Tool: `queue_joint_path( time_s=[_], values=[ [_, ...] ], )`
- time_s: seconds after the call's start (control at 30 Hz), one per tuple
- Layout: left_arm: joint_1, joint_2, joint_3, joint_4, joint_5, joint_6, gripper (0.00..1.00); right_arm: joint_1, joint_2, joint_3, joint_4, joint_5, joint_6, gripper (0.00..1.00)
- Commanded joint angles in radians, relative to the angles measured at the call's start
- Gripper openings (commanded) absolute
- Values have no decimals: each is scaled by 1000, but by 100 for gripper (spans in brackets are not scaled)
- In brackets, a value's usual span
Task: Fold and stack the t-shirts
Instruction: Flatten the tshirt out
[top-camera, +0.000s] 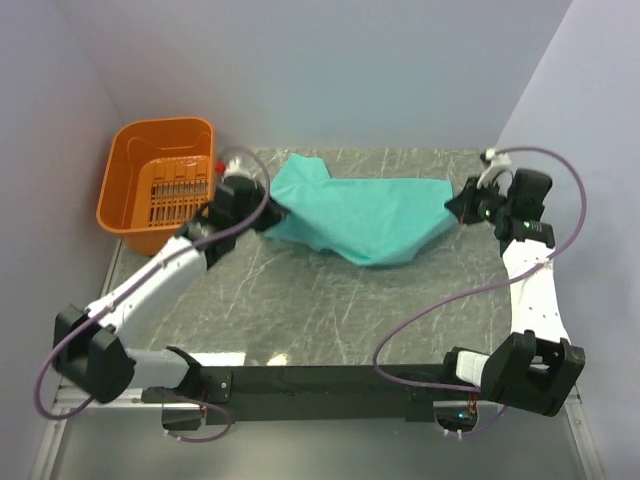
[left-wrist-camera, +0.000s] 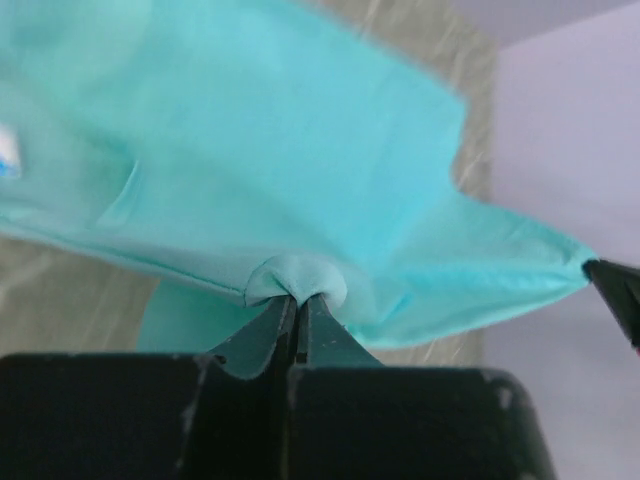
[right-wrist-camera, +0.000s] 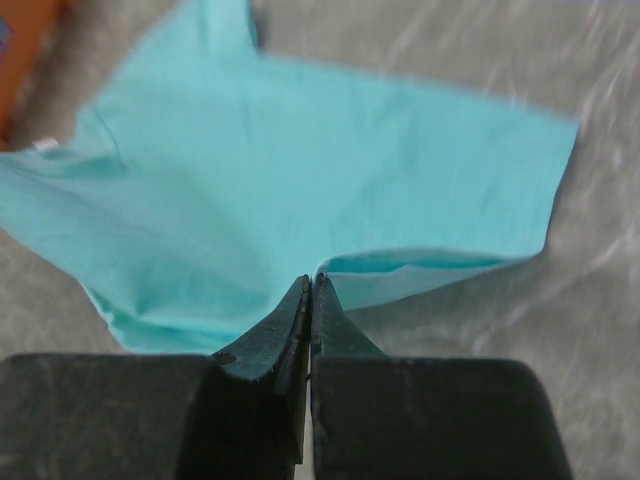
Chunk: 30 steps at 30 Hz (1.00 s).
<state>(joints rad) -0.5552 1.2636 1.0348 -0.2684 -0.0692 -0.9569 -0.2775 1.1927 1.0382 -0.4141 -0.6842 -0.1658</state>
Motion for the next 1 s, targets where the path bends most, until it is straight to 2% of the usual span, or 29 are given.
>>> queue_joint_path(
  time_s=[0.0, 0.1, 0.2, 0.27, 0.33, 0.37, 0.43, 0.47, 0.5, 0.53, 0.57, 0.6, 0.63, 0.7, 0.77, 0.8, 0.97],
  values=[
    [101, 127, 233, -9, 119, 118, 1, 46, -13, 153, 136, 37, 170, 0],
    [161, 252, 597, -47, 247, 133, 1, 67, 7, 361, 138, 41, 265, 0],
    [175, 303, 856, -103, 292, 156, 1, 58, -2, 526, 114, 40, 298, 0],
    [173, 260, 918, -117, 281, 184, 1, -1, -46, 569, 113, 3, 321, 0],
    [173, 192, 892, -111, 270, 219, 1, -89, -102, 531, 177, -67, 382, 0],
    [173, 95, 846, -101, 263, 228, 1, -174, -166, 496, 193, -127, 391, 0],
    [173, -24, 595, -56, 243, 222, 1, -233, -224, 363, 114, -149, 304, 0],
    [173, -130, 494, -42, 243, 207, 1, -256, -264, 311, 56, -161, 178, 0],
    [175, -173, 302, -38, 255, 189, 1, -261, -277, 190, -3, -163, 108, 0],
    [175, -206, 207, -37, 279, 153, 1, -265, -281, 125, -100, -163, 48, 0],
    [175, -246, 115, -31, 301, 133, 1, -267, -277, 67, -150, -147, -16, 0],
    [173, -254, -54, -25, 348, 112, 1, -270, -269, -34, -190, -138, -114, 0],
    [173, -259, -137, -9, 376, 74, 1, -273, -259, -77, -243, -127, -159, 0],
    [172, -273, -348, 70, 428, 31, 1, -282, -223, -177, -270, -69, -245, 0],
    [167, -296, -470, 157, 462, -23, 1, -282, -170, -198, -297, -2, -290, 0],
    [167, -296, -539, 161, 465, -31, 1, -295, -144, -169, -334, -5, -364, 0],
    [163, -320, -598, 71, 461, 3, 1, -322, 20, -116, -480, 51, -527, 0]
  ],
)
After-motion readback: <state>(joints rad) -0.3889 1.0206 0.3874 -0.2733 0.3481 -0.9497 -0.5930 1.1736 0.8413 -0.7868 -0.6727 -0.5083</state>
